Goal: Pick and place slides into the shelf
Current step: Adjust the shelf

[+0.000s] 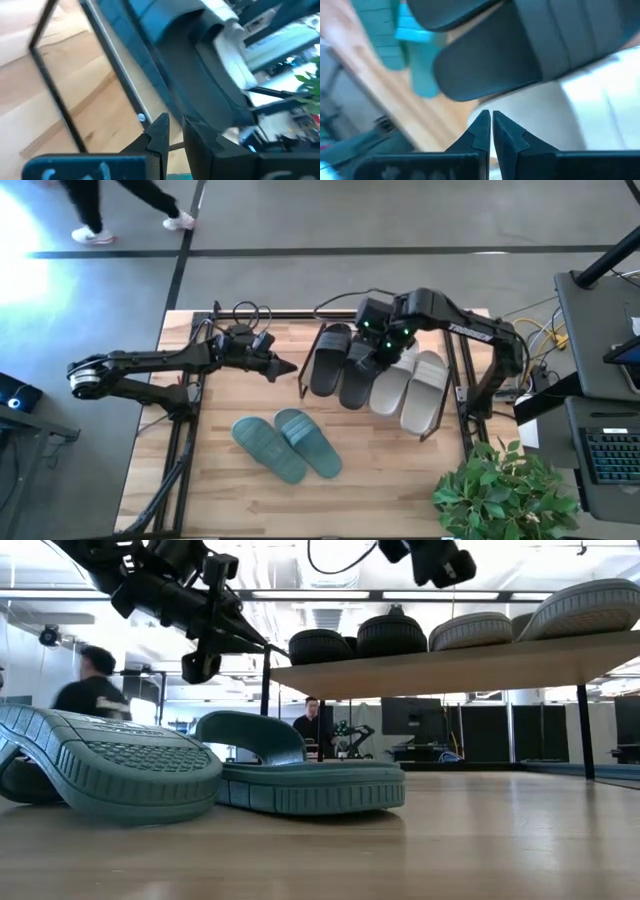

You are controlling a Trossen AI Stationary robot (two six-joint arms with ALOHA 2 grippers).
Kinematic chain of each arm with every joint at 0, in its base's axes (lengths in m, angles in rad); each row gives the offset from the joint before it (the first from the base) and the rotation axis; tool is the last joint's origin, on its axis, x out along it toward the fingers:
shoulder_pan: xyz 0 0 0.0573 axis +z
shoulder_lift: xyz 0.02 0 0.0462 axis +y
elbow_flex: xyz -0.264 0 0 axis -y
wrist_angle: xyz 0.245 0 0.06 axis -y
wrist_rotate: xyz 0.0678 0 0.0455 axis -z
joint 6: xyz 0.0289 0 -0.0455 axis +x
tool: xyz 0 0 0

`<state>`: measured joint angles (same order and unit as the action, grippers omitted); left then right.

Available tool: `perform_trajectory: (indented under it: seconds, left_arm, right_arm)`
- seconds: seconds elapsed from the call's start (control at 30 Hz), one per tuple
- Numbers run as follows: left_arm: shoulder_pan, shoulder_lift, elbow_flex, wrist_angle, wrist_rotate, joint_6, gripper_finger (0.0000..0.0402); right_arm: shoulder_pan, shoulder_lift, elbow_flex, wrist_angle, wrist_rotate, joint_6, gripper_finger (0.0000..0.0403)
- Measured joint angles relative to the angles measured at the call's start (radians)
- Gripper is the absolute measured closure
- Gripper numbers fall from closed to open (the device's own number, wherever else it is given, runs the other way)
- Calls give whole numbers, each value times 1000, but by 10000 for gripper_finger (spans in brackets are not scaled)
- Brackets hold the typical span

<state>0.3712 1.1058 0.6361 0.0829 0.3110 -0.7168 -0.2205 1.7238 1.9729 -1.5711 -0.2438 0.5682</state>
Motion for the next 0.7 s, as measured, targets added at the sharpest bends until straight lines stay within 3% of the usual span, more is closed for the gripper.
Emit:
perform_trajectory:
  seconds: [0.07,0.23,0.37,0.7]
  left_arm:
    - [0,11,2,41,47,12,363]
    - [-4,74,10,92,148,19,363]
    - [-12,118,22,107,155,16,363]
    - [-6,71,32,43,98,17,353]
  right_arm:
    - [30,-5,-5,11,72,11,390]
    - [77,1,-5,55,107,19,390]
    - [78,3,-14,2,221,31,390]
    - [78,-10,-28,0,239,18,390]
